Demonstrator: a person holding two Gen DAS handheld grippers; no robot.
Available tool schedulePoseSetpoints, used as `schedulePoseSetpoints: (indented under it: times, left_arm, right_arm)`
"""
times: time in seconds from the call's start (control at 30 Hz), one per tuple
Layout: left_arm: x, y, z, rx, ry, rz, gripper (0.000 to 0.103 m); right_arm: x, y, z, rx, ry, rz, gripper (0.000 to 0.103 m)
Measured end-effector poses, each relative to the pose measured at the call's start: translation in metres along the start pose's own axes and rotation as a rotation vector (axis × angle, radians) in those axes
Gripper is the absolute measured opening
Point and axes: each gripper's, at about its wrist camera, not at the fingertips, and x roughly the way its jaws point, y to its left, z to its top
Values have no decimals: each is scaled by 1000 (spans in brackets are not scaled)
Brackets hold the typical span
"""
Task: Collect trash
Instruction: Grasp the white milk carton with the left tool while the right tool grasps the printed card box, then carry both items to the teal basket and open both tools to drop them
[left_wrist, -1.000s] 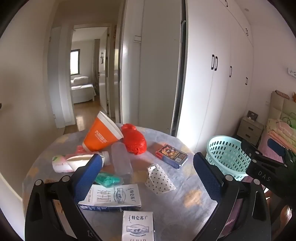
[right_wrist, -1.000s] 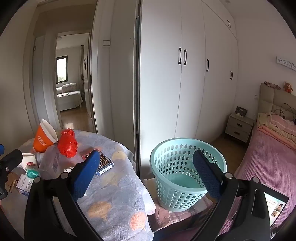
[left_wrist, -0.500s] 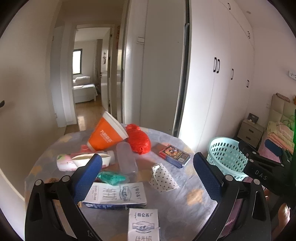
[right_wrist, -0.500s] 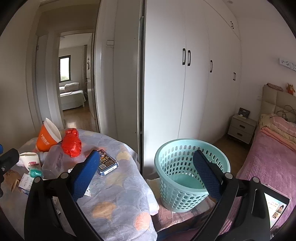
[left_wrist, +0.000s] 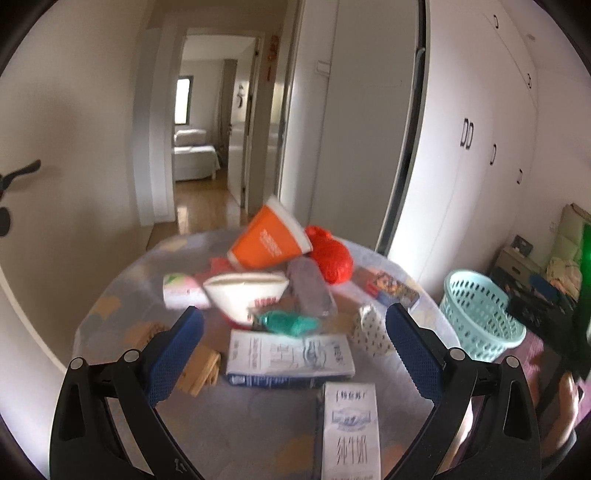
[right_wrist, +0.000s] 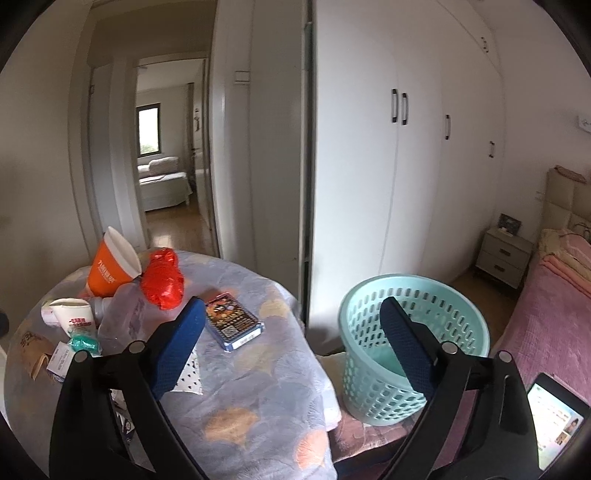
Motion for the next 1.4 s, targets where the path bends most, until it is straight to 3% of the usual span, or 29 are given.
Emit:
schedulePoseSetpoints:
  times: [0.17,0.3,0.47,0.6,0.7,0.8,0.87,1.1,1.13,1.17,1.3,1.4]
  left_arm:
    - [7,-4,-29,7,104,-57,95]
    - [23,-12,-56,-5,204,-96,95]
    - [43,-29,-79,12,312,-112,94]
    - [56,-36,-90,13,383,-119,86]
    - [65,-37,-99,13,445,-109,70]
    - [65,-38,-102,26,449,-91,67]
    - [64,-38,-103,34,447,-79,58]
    - [60,-36,-98,21,450,-110,58]
    - [61,-37,-97,14,450,-124,57]
    - [65,-38,-94,11,449,-129,57]
    - [60,-45,-87,20,419,-160,57]
    - [55,-52,-79,29,393,-186,57]
  right_arm:
    - [36,7,2,-28,55,70,77]
    - [72,9,-2,-11,108,174,77]
    - [123,16,-12,-30,223,214,77]
    - [148,25,-20,-73,302,258,77]
    - [167,39,-26,-149,367,293,78]
    - [180,47,-30,-185,410,317,78]
    - [185,52,-32,-208,422,310,79]
    - [203,63,-34,-263,489,340,80]
    - [204,65,-35,-268,502,343,79]
    - [204,65,-37,-271,503,346,67]
    - [194,66,-40,-271,486,345,64]
    - [177,55,-43,-203,453,352,63]
